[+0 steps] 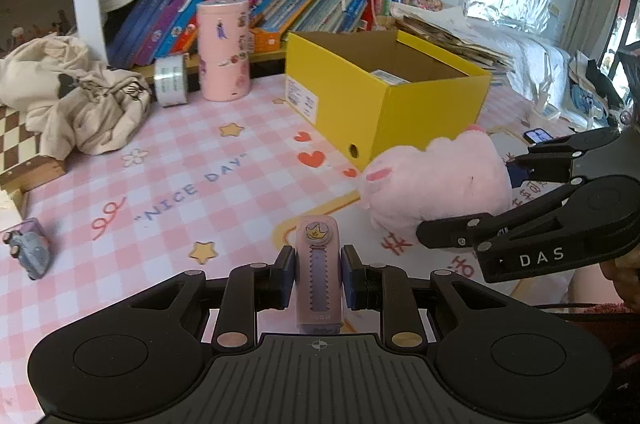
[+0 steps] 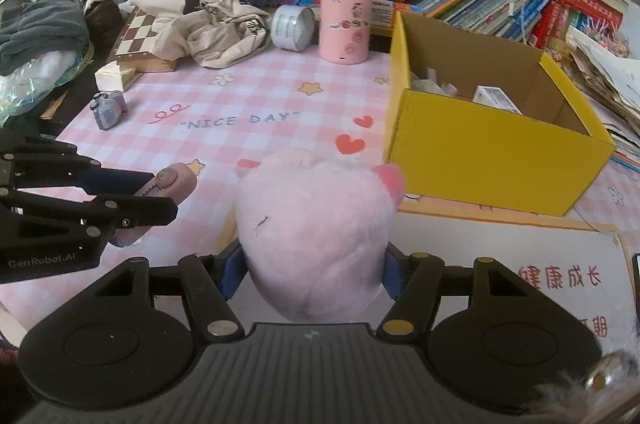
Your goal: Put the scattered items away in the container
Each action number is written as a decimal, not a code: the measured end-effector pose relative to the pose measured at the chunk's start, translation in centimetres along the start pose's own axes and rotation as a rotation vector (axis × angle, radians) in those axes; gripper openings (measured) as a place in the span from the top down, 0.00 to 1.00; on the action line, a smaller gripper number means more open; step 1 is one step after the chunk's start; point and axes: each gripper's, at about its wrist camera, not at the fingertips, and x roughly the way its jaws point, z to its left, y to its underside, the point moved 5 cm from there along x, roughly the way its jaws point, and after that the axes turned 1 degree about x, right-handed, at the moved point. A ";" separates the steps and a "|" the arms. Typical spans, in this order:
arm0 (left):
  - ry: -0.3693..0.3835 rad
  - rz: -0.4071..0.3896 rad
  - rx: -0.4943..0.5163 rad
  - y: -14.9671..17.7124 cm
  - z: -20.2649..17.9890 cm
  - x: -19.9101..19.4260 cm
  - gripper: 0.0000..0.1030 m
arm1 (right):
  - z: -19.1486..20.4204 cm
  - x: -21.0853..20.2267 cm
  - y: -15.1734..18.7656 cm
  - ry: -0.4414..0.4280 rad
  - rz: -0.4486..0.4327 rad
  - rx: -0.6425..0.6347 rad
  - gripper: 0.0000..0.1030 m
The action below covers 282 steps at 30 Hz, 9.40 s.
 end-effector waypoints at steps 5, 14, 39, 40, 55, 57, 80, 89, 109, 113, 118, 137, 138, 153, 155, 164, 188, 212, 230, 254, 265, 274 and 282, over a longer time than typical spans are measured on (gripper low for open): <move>0.004 0.009 0.003 -0.5 -1.9 0.8 0.78 | -2.1 -0.5 0.6 -0.002 0.008 0.008 0.39; 0.006 0.035 0.016 -1.6 -5.3 2.7 0.78 | -5.9 -0.9 1.6 -0.005 0.029 0.025 0.39; 0.002 0.074 0.024 -5.9 -15.1 10.1 0.78 | -19.7 -1.5 2.8 -0.003 0.066 0.015 0.39; -0.003 0.072 0.022 -6.2 -15.3 10.3 0.78 | -20.1 -1.5 2.8 -0.007 0.064 0.014 0.39; -0.062 -0.034 0.019 -10.9 -15.6 9.4 0.78 | -22.5 -3.6 -1.4 -0.055 -0.089 -0.006 0.39; -0.067 -0.059 0.020 -11.8 -15.4 9.1 0.78 | -22.5 -4.0 -2.2 -0.059 -0.117 -0.019 0.39; -0.229 -0.144 0.059 -19.9 -9.3 14.5 0.78 | -24.0 3.3 -14.3 -0.080 -0.164 -0.091 0.39; -0.229 -0.043 0.017 -19.3 -7.5 18.3 0.78 | -23.5 9.8 -16.6 -0.061 -0.063 -0.171 0.39; -0.247 0.005 0.063 -18.7 -7.4 19.8 0.44 | -20.9 16.4 -19.4 -0.105 0.065 -0.293 0.38; -0.249 -0.004 0.064 -18.7 -7.6 19.4 0.33 | -20.4 17.1 -19.4 -0.108 0.078 -0.310 0.38; -0.252 -0.016 0.069 -18.6 -7.8 19.2 0.29 | -20.2 17.5 -19.4 -0.101 0.071 -0.323 0.30; -0.260 -0.126 0.043 -18.8 -8.9 14.2 0.25 | -21.9 9.3 -19.3 -0.069 -0.106 -0.222 0.15; -0.259 -0.128 0.042 -18.7 -9.0 13.9 0.25 | -21.9 8.9 -19.0 -0.067 -0.111 -0.221 0.14; -0.250 -0.128 0.004 -15.4 -10.8 10.6 0.25 | -22.7 2.5 -14.0 0.014 -0.190 -0.210 0.13; -0.247 -0.132 0.001 -15.0 -11.3 10.1 0.25 | -22.9 1.6 -13.1 0.022 -0.201 -0.194 0.13; -0.241 -0.145 -0.034 -13.6 -12.7 8.9 0.25 | -23.7 -1.5 -9.2 0.063 -0.231 -0.129 0.12; -0.203 -0.015 -0.055 -8.9 -14.2 9.9 0.24 | -21.2 -0.5 -0.1 0.072 -0.057 -0.099 0.08; -0.078 0.042 0.007 -5.1 -8.2 6.8 0.20 | -12.5 0.3 0.3 0.159 0.008 -0.012 0.07; -0.078 0.051 0.010 -1.7 -0.2 2.5 0.19 | -2.1 2.3 -0.5 0.168 0.020 -0.021 0.05; -0.258 -0.028 -0.148 1.6 9.3 -4.3 0.19 | 9.6 4.4 -4.4 0.036 -0.046 -0.228 0.05; -0.353 -0.071 -0.243 1.1 13.0 -4.7 0.19 | 10.3 5.2 -7.5 0.018 -0.091 -0.250 0.04; -0.389 -0.048 -0.286 1.3 15.7 -3.5 0.19 | 10.1 6.9 -8.9 0.022 -0.075 -0.258 0.04; -0.406 -0.028 -0.298 1.1 17.6 -2.3 0.19 | 9.9 8.8 -11.7 0.032 -0.091 -0.249 0.04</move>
